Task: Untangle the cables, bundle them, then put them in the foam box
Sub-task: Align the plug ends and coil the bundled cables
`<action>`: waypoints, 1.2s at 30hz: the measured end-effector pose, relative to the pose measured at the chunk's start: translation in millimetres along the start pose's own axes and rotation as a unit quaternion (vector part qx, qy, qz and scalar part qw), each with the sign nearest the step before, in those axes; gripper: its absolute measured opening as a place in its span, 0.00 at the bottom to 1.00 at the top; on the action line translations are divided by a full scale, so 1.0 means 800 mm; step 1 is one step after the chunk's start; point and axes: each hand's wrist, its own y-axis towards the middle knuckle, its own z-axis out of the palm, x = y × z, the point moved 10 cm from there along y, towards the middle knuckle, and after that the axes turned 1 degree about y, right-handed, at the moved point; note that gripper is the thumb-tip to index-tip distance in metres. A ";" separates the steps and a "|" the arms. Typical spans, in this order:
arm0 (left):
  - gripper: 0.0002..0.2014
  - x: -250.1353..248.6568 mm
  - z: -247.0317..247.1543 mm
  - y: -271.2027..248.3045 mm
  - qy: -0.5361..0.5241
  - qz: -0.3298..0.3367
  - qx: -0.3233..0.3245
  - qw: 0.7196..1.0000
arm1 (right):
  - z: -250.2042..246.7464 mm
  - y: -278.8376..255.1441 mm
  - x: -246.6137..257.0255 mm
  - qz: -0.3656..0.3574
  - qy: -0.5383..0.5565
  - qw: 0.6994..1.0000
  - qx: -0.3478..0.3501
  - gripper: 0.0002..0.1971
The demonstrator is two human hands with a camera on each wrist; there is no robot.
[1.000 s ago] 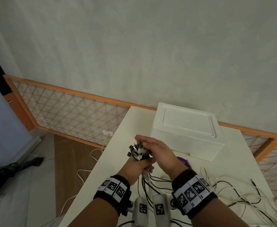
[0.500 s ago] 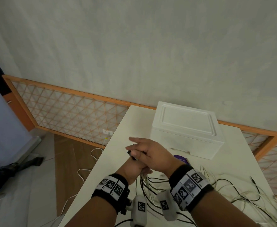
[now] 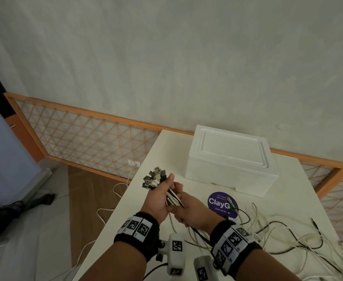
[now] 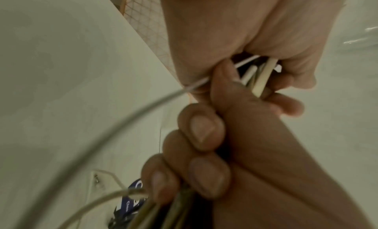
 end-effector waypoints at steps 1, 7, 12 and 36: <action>0.15 0.001 0.002 -0.001 0.006 -0.002 -0.003 1.000 | 0.001 -0.001 -0.001 0.003 0.010 1.000 -0.001 0.05; 0.22 -0.011 0.008 -0.001 0.034 -0.009 0.027 0.999 | -0.018 0.002 0.001 -0.011 0.110 0.991 -0.078 0.03; 0.24 -0.013 0.022 -0.006 0.086 0.013 0.063 0.994 | -0.033 0.001 0.006 -0.015 0.117 0.981 -0.153 0.10; 0.13 -0.032 -0.031 0.007 -0.110 0.010 -0.097 0.989 | -0.108 -0.057 -0.161 0.213 -0.376 0.900 -0.056 0.22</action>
